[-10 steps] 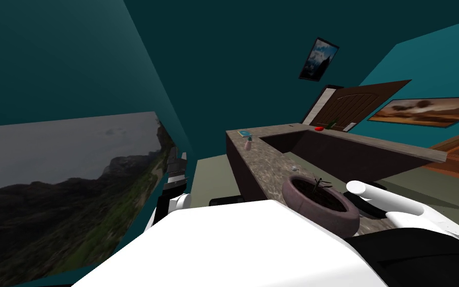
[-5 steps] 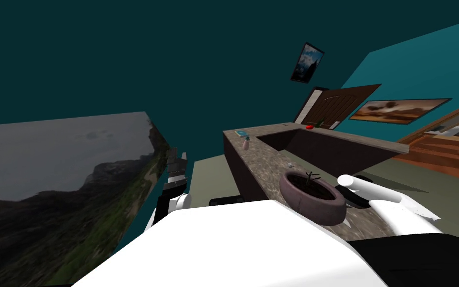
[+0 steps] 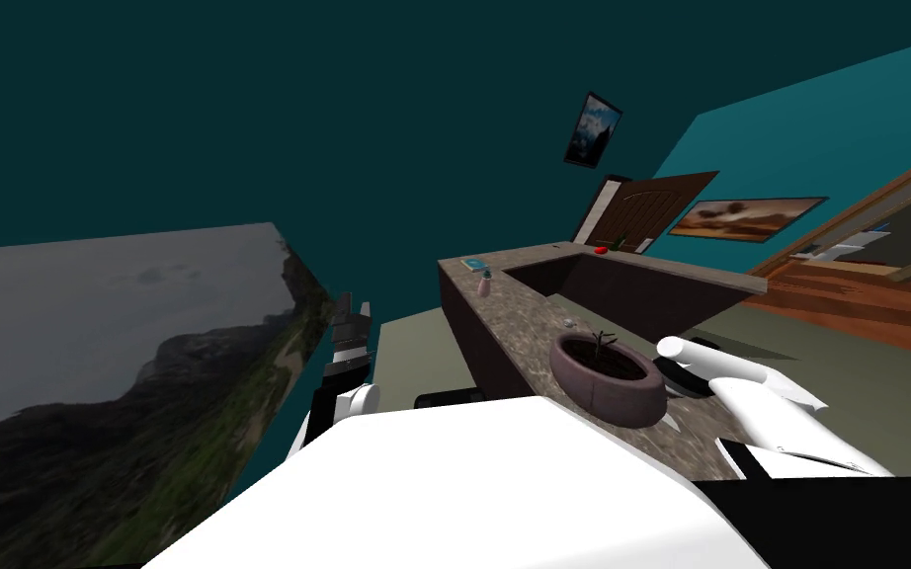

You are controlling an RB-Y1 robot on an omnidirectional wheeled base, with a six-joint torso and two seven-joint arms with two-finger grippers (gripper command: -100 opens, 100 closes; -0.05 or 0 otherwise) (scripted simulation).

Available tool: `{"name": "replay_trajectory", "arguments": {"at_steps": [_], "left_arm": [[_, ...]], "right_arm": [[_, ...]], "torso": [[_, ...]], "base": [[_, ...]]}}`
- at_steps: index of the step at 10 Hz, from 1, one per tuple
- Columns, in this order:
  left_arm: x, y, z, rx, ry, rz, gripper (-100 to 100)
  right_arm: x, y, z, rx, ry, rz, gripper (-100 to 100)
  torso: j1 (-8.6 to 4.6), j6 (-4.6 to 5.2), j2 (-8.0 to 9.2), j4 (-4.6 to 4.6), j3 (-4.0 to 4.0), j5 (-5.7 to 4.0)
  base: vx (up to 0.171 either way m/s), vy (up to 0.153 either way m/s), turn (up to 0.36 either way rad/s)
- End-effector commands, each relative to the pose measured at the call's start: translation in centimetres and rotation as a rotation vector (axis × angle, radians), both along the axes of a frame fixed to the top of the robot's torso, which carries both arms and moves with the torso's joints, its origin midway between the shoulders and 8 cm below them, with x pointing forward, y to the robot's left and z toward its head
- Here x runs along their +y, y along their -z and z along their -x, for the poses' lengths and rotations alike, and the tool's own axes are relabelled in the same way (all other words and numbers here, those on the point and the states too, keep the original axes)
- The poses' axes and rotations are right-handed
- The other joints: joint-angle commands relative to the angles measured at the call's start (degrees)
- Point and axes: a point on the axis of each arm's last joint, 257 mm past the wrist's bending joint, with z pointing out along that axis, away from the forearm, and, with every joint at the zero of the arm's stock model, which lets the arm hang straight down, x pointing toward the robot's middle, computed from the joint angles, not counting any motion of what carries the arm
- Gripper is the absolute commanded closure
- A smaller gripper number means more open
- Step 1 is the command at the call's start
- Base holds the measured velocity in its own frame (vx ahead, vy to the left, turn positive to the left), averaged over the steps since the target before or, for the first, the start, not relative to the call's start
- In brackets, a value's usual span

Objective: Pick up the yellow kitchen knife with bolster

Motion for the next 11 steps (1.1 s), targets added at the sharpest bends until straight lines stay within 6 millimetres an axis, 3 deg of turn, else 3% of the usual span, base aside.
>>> {"name": "replay_trajectory", "arguments": {"at_steps": [1,5,6,8,9,10,11], "left_arm": [[0.0,0.0,0.0,0.000,0.000,0.000,0],[0.0,0.0,0.0,0.000,0.000,0.000,0],[0.0,0.0,0.0,0.000,0.000,0.000,0],[0.0,0.0,0.0,0.000,0.000,0.000,0],[0.0,0.0,0.0,0.000,0.000,0.000,0],[0.0,0.0,0.0,0.000,0.000,0.000,0],[0.0,0.0,0.0,0.000,0.000,0.000,0]], "right_arm": [[-0.1,0.0,-0.9,-0.002,-0.013,-0.004,-100],[-0.3,-0.7,-4.0,-0.024,-0.053,-0.004,-100],[-1.2,-1.0,-3.8,0.011,-0.107,0.020,-100],[-0.7,-1.3,-5.7,-0.024,-0.091,0.002,-100],[-0.9,-1.3,-5.1,-0.015,-0.095,0.006,-100],[-0.8,-1.4,-5.1,-0.016,-0.094,0.005,100],[-0.8,-1.4,-5.1,-0.016,-0.094,0.005,100]], "torso": [[0.00,0.00,0.00,0.00,0.00,0.00],[0.08,0.00,-0.02,-0.01,-0.02,0.03],[-0.02,-0.04,0.00,0.00,0.00,0.01],[0.09,0.00,-0.06,-0.01,-0.03,0.03],[0.00,-0.04,-0.06,-0.02,-0.04,0.02],[-0.07,-0.03,-0.02,-0.01,-0.02,-0.01],[-0.10,-0.03,-0.01,-0.01,-0.01,-0.02]], "base": [[0.011,0.036,-0.149],[0.007,0.027,-0.117],[0.008,0.031,-0.141],[0.021,0.032,-0.127],[0.000,0.000,0.000],[0.000,0.000,0.000],[0.000,0.000,0.000]]}}
